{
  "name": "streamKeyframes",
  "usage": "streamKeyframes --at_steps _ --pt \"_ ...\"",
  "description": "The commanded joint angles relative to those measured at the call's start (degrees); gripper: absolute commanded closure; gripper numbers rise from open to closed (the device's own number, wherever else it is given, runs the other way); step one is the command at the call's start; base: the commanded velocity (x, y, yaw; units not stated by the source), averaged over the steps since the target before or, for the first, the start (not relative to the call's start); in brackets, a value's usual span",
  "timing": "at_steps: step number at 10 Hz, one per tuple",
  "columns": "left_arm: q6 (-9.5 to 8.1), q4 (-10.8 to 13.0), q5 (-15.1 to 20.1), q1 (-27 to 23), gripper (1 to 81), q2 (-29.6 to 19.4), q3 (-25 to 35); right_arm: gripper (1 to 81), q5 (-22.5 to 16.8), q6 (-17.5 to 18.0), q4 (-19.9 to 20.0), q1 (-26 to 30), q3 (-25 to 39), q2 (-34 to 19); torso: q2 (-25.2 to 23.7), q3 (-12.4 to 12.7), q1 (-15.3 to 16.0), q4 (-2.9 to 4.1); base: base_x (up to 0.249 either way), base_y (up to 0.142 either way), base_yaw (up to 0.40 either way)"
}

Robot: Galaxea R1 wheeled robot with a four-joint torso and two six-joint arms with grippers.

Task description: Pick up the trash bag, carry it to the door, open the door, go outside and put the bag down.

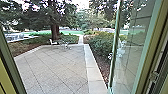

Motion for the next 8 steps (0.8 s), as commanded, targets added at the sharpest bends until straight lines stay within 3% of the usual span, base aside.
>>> streamKeyframes --at_steps 1,8 --pt "0.26 -0.21 4.27 -2.41 81.1 0.09 0.43 1.0 -3.55 -0.05 -0.28 2.28 0.2 0.17 0.0 0.0 0.0 0.0 0.105 0.0 0.0" --pt "0.26 -0.38 4.27 -2.49 81.1 0.09 0.43 1.0 -3.55 -0.05 -0.64 2.36 0.2 0.26 -0.11 0.04 -0.22 0.0 0.105 0.0 0.0"
